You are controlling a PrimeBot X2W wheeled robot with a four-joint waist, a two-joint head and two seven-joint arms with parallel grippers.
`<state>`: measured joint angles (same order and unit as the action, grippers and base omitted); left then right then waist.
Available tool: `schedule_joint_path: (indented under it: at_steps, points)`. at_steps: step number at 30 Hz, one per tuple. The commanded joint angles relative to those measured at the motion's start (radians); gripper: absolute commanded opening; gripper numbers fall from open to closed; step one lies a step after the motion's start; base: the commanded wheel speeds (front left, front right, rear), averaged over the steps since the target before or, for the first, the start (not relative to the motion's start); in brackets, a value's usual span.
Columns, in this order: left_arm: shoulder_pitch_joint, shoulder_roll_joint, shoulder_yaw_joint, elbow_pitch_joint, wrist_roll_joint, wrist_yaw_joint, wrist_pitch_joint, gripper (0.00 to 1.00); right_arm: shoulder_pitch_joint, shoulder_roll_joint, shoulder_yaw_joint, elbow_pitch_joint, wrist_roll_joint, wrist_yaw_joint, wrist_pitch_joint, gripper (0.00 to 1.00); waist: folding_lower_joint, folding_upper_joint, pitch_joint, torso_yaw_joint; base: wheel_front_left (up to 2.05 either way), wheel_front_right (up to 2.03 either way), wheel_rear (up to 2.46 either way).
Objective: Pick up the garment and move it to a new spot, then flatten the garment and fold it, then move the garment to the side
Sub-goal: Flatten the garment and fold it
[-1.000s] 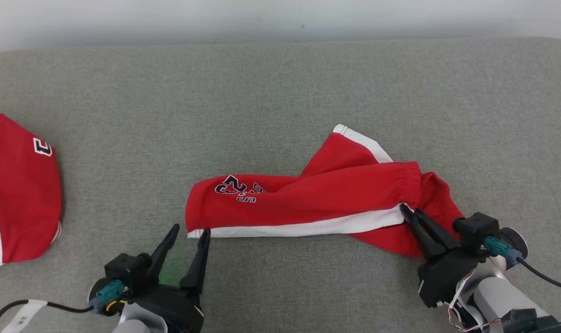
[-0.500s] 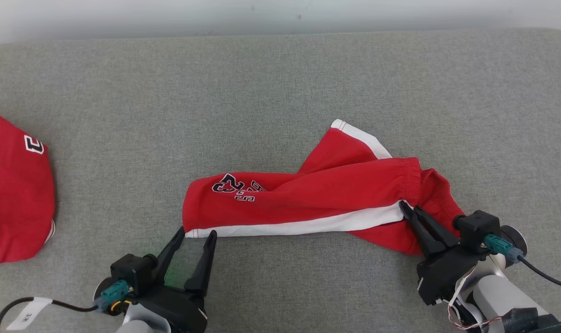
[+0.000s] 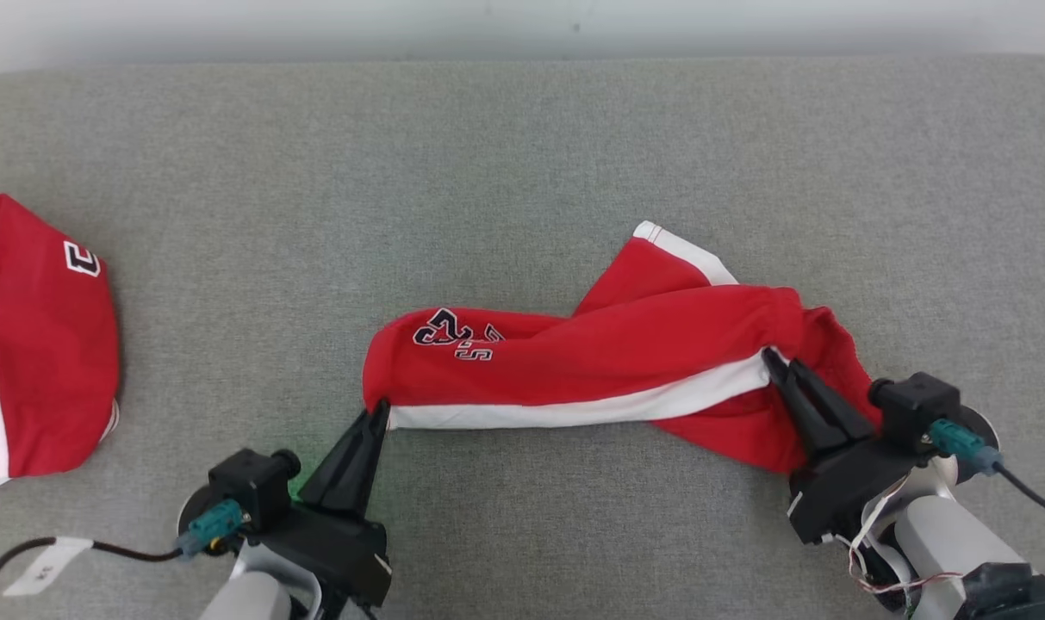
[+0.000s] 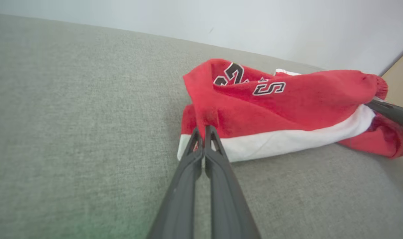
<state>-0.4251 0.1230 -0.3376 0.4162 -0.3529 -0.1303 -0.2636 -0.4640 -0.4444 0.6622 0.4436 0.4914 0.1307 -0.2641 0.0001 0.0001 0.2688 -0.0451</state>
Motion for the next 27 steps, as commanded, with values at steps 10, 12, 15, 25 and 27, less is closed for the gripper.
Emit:
schedule_joint_path:
  at_steps: [10,12,15,25,27]
  points:
    - [-0.146,0.132,-0.047,-0.115,-0.061,0.001,-0.001,0.0,-0.093,0.005,-0.054,-0.071,0.059,0.0,0.0,0.0,-0.0001,-0.0001,-0.092,0.04,0.0,0.0,0.0]
    - [-0.212,0.165,-0.068,-0.105,-0.082,0.001,-0.001,0.0,-0.139,0.006,-0.055,-0.073,0.082,0.0,0.0,0.0,-0.0001,-0.0001,-0.111,0.049,0.0,0.0,0.0]
    - [-0.326,0.212,-0.114,-0.078,-0.098,0.001,-0.001,0.0,-0.231,0.006,-0.054,-0.063,0.091,0.0,0.0,0.0,-0.0001,-0.0001,-0.129,0.056,0.0,0.0,0.0]
    - [-0.631,0.298,-0.274,0.085,-0.14,0.001,-0.001,0.0,-0.529,0.042,0.0,0.063,0.05,0.0,0.0,0.0,-0.0001,-0.0001,-0.153,0.06,0.0,0.0,0.0]
    - [-0.674,0.304,-0.275,0.116,-0.147,0.001,-0.001,0.0,-0.566,0.06,0.003,0.1,0.057,0.0,0.0,0.0,-0.0001,-0.0001,-0.154,0.059,0.0,0.0,0.0]
